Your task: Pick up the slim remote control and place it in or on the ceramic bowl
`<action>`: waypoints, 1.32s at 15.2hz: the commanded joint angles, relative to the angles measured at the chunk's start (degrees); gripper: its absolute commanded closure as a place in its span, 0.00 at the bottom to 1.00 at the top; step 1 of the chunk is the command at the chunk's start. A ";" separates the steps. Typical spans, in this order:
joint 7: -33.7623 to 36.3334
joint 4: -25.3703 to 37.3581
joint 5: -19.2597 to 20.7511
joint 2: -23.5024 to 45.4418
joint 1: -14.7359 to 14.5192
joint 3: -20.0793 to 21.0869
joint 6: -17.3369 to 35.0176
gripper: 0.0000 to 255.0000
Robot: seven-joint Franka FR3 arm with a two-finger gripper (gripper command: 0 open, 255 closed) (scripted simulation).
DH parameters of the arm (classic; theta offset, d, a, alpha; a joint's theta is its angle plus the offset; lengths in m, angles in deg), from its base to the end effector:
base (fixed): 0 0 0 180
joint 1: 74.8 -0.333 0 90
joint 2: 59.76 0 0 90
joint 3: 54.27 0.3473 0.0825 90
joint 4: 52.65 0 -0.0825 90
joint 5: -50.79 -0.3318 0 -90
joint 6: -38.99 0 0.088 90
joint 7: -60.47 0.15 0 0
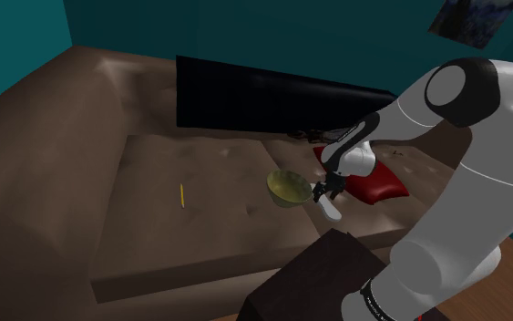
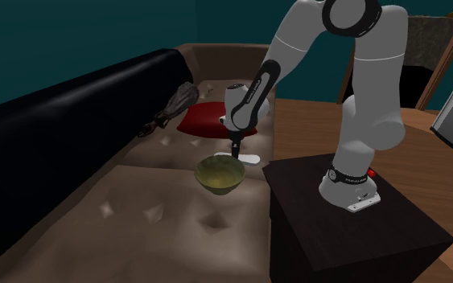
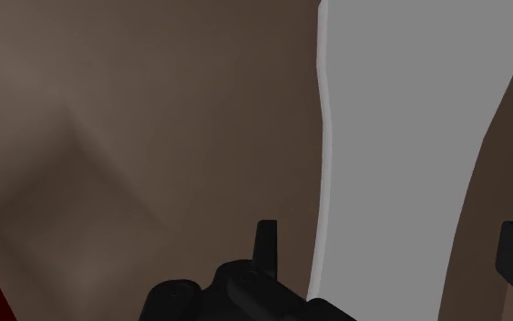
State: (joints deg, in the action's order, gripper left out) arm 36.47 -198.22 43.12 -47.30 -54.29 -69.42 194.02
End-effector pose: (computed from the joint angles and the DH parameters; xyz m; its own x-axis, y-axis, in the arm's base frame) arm 0.3517 -0.2592 0.2265 0.9481 -0.3154 -0.0397 -0.3161 -0.9487 -0.0121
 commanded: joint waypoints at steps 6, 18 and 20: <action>-0.06 -0.01 -0.07 0.09 0.03 0.03 0.12 1.00; 1.67 -0.30 2.34 -3.43 -0.66 -1.13 -2.96 1.00; 2.49 -0.35 3.50 -5.16 -0.88 -1.55 -4.55 1.00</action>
State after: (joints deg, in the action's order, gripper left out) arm 38.55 -198.48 45.97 -51.48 -55.07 -70.71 190.32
